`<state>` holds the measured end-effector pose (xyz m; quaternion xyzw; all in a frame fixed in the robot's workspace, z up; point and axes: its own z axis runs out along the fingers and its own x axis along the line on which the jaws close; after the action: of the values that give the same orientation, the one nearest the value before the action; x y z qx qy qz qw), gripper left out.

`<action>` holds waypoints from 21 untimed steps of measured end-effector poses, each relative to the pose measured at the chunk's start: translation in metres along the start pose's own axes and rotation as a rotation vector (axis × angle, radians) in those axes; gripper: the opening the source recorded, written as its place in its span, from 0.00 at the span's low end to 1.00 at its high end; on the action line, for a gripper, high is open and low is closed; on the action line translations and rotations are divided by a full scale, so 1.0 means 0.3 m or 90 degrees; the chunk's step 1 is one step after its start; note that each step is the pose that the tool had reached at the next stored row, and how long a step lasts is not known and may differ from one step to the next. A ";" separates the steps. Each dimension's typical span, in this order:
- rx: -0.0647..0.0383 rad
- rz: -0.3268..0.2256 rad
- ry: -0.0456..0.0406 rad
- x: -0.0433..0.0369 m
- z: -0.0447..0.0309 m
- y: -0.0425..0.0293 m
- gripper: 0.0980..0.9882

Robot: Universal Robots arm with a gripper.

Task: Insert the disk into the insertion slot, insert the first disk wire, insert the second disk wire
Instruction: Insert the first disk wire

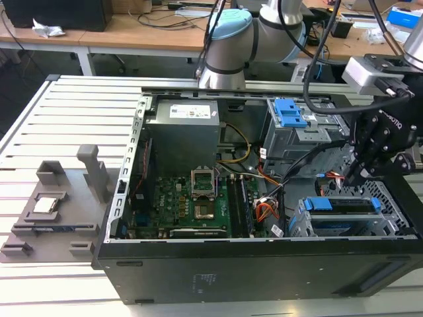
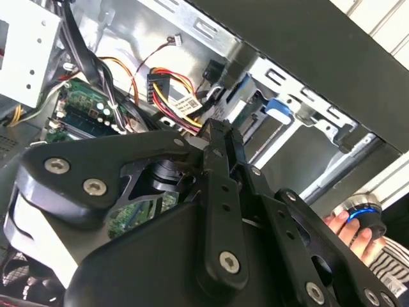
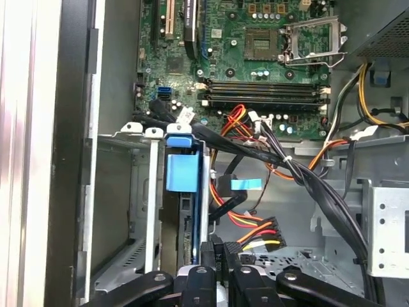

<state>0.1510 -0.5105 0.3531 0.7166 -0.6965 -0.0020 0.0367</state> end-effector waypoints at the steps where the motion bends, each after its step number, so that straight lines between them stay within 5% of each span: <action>1: 0.000 0.000 -0.0002 0.007 0.000 0.000 0.08; 6: 0.000 0.000 -0.0023 0.045 0.009 0.000 0.08; 21: -0.001 0.018 -0.0030 0.053 0.043 -0.024 0.08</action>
<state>0.1580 -0.5267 0.3406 0.7066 -0.7067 -0.0036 0.0356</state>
